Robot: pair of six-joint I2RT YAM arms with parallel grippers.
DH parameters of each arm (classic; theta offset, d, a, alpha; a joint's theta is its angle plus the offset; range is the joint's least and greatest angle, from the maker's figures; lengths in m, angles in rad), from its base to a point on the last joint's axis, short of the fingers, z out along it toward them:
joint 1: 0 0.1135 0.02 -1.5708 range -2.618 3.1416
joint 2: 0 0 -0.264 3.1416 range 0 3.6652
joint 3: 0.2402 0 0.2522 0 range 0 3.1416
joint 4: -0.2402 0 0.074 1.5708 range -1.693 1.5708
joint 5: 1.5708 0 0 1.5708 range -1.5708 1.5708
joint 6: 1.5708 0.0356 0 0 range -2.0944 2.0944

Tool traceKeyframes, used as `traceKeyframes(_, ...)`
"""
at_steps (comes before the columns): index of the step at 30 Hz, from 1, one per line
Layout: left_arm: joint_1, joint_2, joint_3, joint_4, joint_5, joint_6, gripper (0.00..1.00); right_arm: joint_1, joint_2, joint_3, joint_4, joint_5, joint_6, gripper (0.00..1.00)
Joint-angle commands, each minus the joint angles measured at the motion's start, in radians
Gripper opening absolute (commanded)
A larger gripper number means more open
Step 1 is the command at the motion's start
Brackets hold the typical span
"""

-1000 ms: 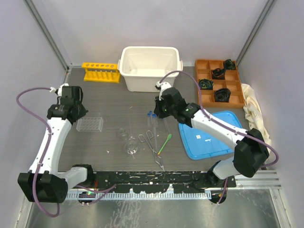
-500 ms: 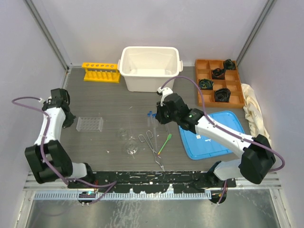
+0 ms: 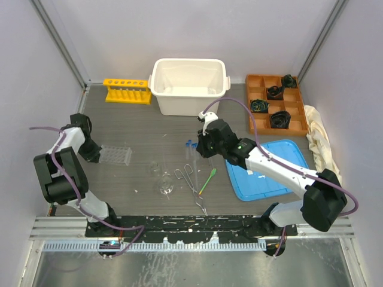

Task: Organize the chemistry lab equipment
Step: Move the test tube rack to the center of the board.

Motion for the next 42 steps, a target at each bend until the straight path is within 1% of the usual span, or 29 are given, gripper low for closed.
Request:
traceKeyframes(1, 0.004, 0.014, 0.021, 0.078, 0.126, -0.053, 0.00, 0.001, -0.038, -0.002, 0.058, 0.025, -0.006, 0.12)
traceKeyframes(6, -0.022, 0.029, 0.001, 0.104, 0.195, -0.103, 0.00, 0.001, -0.028, -0.005, 0.056, 0.037, -0.009, 0.12)
traceKeyframes(15, -0.147, -0.057, -0.098, 0.148, 0.303, -0.201, 0.00, 0.001, -0.003, 0.000, 0.073, 0.032, 0.006, 0.13)
traceKeyframes(19, -0.201, -0.094, -0.129, 0.155, 0.315, -0.222, 0.00, 0.001, 0.000, 0.003, 0.073, 0.036, 0.005, 0.13)
traceKeyframes(22, -0.227, -0.117, -0.133, 0.170, 0.285, -0.226, 0.00, 0.001, 0.006, 0.003, 0.074, 0.032, 0.009, 0.13)
traceKeyframes(24, -0.230, -0.104, -0.119, 0.184, 0.271, -0.226, 0.00, 0.001, 0.013, 0.003, 0.079, 0.024, 0.013, 0.13)
traceKeyframes(27, -0.244, -0.043, -0.068, 0.201, 0.308, -0.224, 0.00, 0.001, 0.026, 0.003, 0.085, 0.018, 0.018, 0.13)
traceKeyframes(35, -0.356, 0.122, 0.083, 0.226, 0.315, -0.248, 0.00, 0.001, 0.033, 0.002, 0.080, 0.042, 0.020, 0.13)
traceKeyframes(38, -0.409, 0.152, 0.121, 0.229, 0.311, -0.268, 0.00, 0.001, 0.039, 0.006, 0.073, 0.051, 0.018, 0.13)
traceKeyframes(42, -0.455, 0.144, 0.152, 0.224, 0.293, -0.282, 0.00, 0.001, 0.049, 0.011, 0.069, 0.055, 0.018, 0.13)
